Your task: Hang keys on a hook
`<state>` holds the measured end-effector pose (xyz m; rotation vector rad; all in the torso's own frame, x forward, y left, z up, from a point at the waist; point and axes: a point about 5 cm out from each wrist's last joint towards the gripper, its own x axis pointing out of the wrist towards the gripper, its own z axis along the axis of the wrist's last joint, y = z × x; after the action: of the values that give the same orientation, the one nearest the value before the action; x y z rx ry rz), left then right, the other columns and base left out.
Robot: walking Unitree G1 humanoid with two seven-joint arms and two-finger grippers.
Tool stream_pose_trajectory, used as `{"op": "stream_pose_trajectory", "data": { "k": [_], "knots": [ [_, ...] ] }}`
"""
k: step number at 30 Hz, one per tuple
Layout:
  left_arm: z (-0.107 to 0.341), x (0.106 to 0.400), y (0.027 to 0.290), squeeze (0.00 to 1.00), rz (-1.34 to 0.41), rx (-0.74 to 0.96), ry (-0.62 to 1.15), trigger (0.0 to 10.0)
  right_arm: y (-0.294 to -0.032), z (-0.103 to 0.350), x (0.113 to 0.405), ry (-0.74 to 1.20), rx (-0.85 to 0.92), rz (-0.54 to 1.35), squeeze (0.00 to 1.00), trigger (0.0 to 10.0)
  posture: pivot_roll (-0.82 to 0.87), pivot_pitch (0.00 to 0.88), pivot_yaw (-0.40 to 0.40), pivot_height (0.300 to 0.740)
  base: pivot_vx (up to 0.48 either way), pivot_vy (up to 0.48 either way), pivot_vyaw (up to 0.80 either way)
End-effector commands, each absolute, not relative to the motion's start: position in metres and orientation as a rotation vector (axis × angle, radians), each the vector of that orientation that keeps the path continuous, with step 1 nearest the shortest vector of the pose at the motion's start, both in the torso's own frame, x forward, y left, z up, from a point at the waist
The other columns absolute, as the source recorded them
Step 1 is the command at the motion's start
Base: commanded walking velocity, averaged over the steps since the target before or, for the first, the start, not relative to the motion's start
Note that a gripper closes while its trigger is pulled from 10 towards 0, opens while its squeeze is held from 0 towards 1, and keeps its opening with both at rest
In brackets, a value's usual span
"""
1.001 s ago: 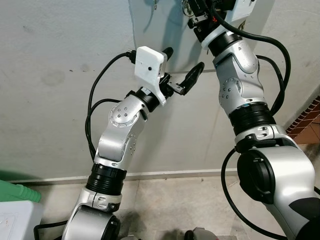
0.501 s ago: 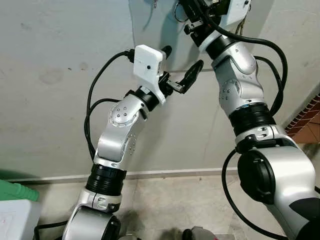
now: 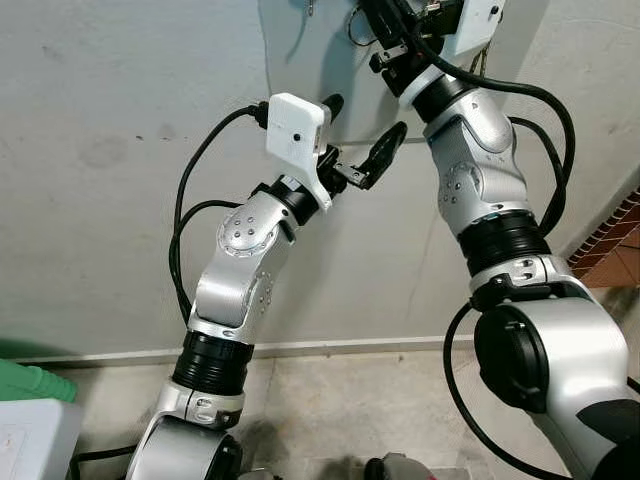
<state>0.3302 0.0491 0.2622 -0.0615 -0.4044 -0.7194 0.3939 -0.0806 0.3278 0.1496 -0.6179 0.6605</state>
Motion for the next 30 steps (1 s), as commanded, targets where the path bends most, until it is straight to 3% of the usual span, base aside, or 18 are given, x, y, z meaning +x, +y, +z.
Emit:
{"op": "stream_pose_trajectory", "data": {
  "k": [1,9,30],
  "knots": [
    [0.264,0.327,0.050,0.00,-0.717,-0.058,-0.413,10.0,-0.075,0.299,0.398,-0.490,0.171,0.678,0.00,10.0,-0.02,0.139,0.010,0.721,0.000,0.000,0.00],
    [0.263,0.326,0.049,0.00,-0.716,-0.061,-0.410,10.0,-0.083,0.298,0.400,-0.500,0.398,0.645,0.00,10.0,-0.02,0.139,0.006,0.721,0.000,0.000,0.00],
    [0.261,0.325,0.050,0.00,-0.706,-0.065,-0.409,10.0,-0.093,0.315,0.397,-0.610,0.607,0.632,0.00,10.0,-0.02,0.143,0.000,0.721,0.000,0.000,0.00]
  ]
}}
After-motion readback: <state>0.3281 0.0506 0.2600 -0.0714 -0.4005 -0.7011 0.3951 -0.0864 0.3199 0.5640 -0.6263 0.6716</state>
